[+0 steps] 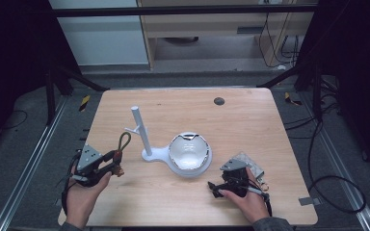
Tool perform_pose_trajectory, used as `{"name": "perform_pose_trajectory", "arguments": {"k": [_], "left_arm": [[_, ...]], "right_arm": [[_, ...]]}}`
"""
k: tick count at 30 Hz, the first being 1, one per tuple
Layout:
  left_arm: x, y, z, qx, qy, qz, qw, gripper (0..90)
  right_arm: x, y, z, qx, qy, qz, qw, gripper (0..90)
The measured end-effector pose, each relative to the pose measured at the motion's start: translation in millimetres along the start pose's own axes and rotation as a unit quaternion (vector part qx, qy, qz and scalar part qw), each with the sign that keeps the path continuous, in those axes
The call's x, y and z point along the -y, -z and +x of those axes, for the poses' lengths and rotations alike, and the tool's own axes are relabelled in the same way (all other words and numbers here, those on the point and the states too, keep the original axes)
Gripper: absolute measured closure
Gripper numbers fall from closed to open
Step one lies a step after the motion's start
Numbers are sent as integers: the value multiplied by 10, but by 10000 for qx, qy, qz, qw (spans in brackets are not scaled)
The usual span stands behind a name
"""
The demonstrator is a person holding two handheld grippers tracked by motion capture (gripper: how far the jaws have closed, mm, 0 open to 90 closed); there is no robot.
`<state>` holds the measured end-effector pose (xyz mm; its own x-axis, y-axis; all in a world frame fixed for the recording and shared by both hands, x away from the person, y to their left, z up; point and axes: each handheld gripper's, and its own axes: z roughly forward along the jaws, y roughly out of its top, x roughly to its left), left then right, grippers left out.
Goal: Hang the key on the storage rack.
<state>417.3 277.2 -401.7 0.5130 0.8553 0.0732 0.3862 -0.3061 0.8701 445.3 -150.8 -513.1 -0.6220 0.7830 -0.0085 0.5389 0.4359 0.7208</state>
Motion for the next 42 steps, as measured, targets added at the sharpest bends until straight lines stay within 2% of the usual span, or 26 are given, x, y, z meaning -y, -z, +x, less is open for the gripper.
{"name": "perform_pose_trajectory", "arguments": {"k": [3,12,23,42], "left_arm": [[3,21,-31,20,-7,-59,10000,664],[44,102,-173,295,17,-332,9990,664],[46,166,-254,336,57,-533,9980,663],[-45,166,-368,379,64,-759,9964,663]], "right_arm": [[0,0,0,0,1,-1,10000,3],[0,0,2,0,-9,-3,10000,3],[2,0,3,10,-19,0,10000,3],[2,0,4,12,-22,-1,10000,3]]}}
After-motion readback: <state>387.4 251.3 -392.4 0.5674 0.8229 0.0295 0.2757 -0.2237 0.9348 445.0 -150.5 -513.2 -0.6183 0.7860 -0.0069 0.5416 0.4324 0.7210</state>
